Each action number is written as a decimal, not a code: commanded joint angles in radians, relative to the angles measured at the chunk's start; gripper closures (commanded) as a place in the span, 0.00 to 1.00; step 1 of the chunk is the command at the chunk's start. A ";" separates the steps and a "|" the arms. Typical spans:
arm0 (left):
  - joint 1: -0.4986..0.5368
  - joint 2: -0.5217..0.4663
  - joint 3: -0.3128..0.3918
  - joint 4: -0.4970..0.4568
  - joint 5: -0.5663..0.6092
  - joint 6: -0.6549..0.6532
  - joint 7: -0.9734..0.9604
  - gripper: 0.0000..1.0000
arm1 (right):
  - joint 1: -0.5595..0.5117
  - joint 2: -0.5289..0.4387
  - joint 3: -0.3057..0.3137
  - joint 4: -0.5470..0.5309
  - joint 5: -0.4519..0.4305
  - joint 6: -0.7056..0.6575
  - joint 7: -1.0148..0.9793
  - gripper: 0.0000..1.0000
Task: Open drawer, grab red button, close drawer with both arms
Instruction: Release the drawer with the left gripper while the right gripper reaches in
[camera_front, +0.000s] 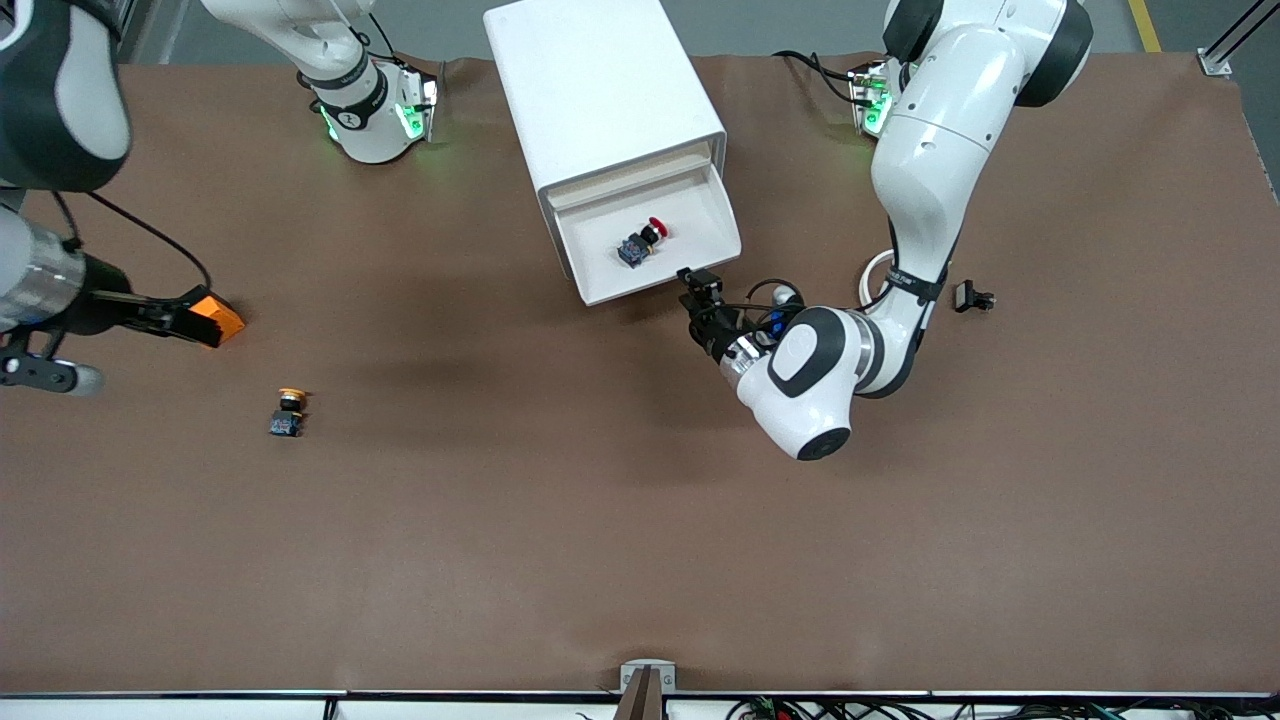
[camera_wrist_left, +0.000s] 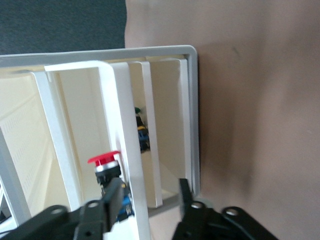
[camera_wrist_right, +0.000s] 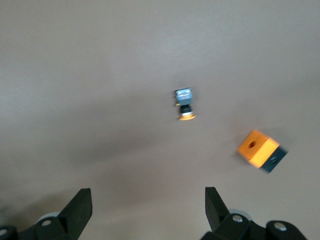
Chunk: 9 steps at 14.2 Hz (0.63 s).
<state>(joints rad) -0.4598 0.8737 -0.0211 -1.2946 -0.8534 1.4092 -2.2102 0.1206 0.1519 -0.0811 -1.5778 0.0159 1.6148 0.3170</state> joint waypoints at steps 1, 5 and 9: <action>-0.010 0.005 0.036 0.073 0.004 0.004 0.013 0.00 | 0.149 -0.002 -0.002 0.007 0.001 -0.010 0.254 0.00; -0.010 -0.018 0.131 0.113 0.004 0.005 0.116 0.00 | 0.344 0.024 0.000 -0.013 0.060 0.055 0.584 0.00; -0.008 -0.103 0.255 0.124 0.004 0.025 0.245 0.00 | 0.494 0.067 -0.002 -0.025 0.139 0.161 0.870 0.00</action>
<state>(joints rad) -0.4586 0.8308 0.1795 -1.1571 -0.8534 1.4296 -2.0180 0.5497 0.2040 -0.0699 -1.6006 0.1341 1.7432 1.0791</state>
